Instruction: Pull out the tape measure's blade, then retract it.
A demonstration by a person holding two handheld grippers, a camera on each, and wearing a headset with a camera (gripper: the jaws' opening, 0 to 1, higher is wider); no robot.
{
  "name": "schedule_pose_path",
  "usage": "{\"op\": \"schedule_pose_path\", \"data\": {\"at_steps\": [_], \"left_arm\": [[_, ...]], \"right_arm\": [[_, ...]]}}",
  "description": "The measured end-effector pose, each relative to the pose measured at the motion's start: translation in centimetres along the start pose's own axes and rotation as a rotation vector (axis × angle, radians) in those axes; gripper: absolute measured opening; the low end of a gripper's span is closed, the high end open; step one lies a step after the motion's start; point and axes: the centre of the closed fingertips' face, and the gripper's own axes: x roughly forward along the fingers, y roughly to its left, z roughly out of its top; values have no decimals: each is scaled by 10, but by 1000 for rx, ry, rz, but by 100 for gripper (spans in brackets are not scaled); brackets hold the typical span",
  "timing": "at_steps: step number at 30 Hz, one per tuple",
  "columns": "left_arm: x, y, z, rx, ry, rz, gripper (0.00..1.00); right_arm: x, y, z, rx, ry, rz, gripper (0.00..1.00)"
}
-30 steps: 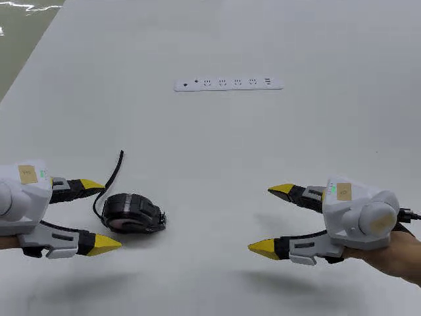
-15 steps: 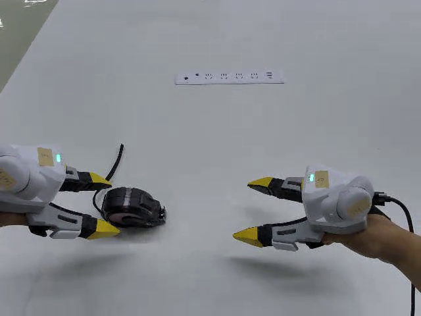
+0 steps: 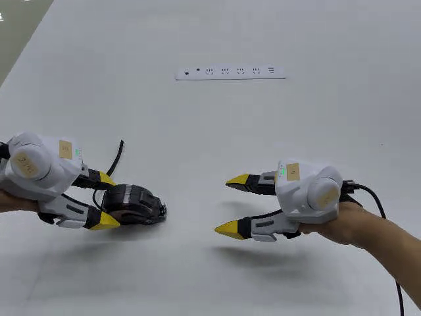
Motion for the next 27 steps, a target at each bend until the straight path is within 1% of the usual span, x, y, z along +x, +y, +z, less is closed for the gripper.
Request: {"op": "schedule_pose_path", "data": {"at_steps": [7, 11, 15, 20, 21, 27], "left_arm": [[4, 0, 0, 4, 11, -17, 31], [6, 0, -2, 2, 21, -25, 31], [6, -1, -2, 0, 24, -31, 31], [6, -1, -3, 6, 36, -22, 30], [6, -1, -3, 16, 41, -19, 30], [6, 0, -4, 22, 45, -14, 29]], "right_arm": [[16, 4, 3, -23, 6, 32, 46], [24, 6, 6, -34, 2, 48, 46], [32, 11, 10, -49, 0, 72, 43], [42, 15, 12, -71, 4, 93, 39], [45, 15, 12, -73, 4, 95, 38], [56, 17, 14, -90, 14, 110, 36]]}}
